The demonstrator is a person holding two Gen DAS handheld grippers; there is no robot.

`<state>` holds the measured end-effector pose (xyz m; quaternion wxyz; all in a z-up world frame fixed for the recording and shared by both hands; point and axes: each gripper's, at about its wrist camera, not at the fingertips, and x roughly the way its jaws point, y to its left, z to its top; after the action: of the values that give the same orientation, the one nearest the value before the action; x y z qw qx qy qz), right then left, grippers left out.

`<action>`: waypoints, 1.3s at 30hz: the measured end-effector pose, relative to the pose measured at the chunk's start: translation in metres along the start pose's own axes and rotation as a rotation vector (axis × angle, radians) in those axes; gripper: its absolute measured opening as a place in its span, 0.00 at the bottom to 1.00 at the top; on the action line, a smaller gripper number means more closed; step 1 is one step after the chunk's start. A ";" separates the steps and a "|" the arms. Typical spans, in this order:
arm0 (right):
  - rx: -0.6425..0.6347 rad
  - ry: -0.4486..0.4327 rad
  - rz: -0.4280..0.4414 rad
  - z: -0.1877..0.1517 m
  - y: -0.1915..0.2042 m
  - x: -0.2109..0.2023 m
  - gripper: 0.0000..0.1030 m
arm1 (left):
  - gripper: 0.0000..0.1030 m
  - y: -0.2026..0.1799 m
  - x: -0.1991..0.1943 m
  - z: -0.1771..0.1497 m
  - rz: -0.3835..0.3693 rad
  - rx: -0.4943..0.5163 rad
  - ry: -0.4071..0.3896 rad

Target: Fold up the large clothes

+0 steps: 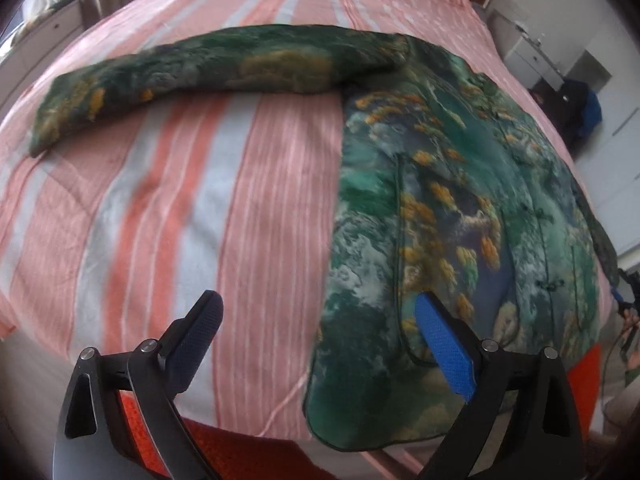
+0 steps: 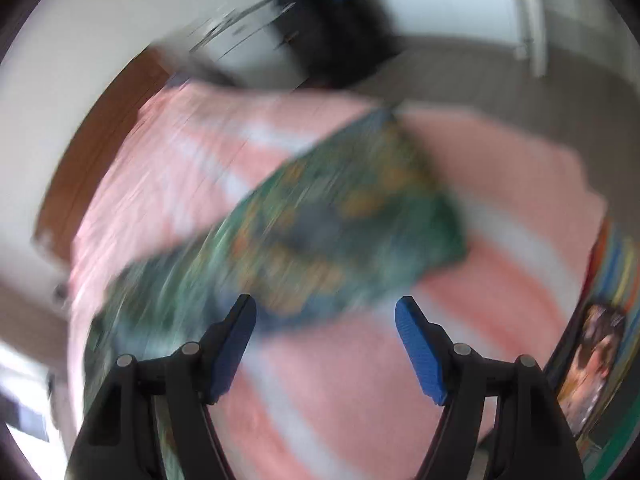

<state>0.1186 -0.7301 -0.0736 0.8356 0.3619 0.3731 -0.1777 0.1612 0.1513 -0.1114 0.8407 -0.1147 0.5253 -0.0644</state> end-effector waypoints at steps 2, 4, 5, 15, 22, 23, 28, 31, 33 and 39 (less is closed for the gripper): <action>-0.137 0.138 0.162 -0.040 0.021 -0.001 0.71 | 0.94 -0.006 0.006 -0.004 -0.011 0.025 0.017; -0.269 0.258 0.237 -0.082 0.046 0.000 0.71 | 0.95 -0.013 0.017 -0.008 -0.016 0.047 0.047; -0.313 0.303 0.264 -0.100 0.053 0.002 0.71 | 0.95 -0.016 0.023 -0.010 -0.006 0.061 0.069; -0.677 0.476 0.156 -0.178 0.123 0.029 0.12 | 0.20 -0.069 0.026 -0.028 -0.035 0.154 0.132; -0.766 0.424 0.078 -0.171 0.136 0.008 0.13 | 0.38 -0.095 0.016 -0.045 0.028 0.259 0.138; -0.780 0.415 0.064 -0.167 0.145 0.016 0.17 | 0.45 -0.096 0.020 -0.045 0.070 0.263 0.129; -0.732 0.292 0.009 -0.174 0.162 0.018 0.69 | 0.71 -0.102 -0.009 -0.036 0.068 0.221 0.013; -0.721 0.090 -0.018 -0.173 0.169 -0.022 0.82 | 0.97 -0.111 -0.053 -0.028 0.124 0.211 -0.177; -0.722 -0.044 -0.007 -0.178 0.181 -0.048 0.91 | 0.98 -0.115 -0.078 -0.020 0.143 0.176 -0.316; -0.812 -0.168 0.137 -0.214 0.225 -0.068 0.97 | 1.00 -0.082 -0.119 0.005 0.105 -0.029 -0.500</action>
<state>0.0954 -0.4188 -0.0150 0.9478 0.0116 0.3186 0.0109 0.1138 0.1002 0.0152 0.9449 -0.1118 0.3073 0.0174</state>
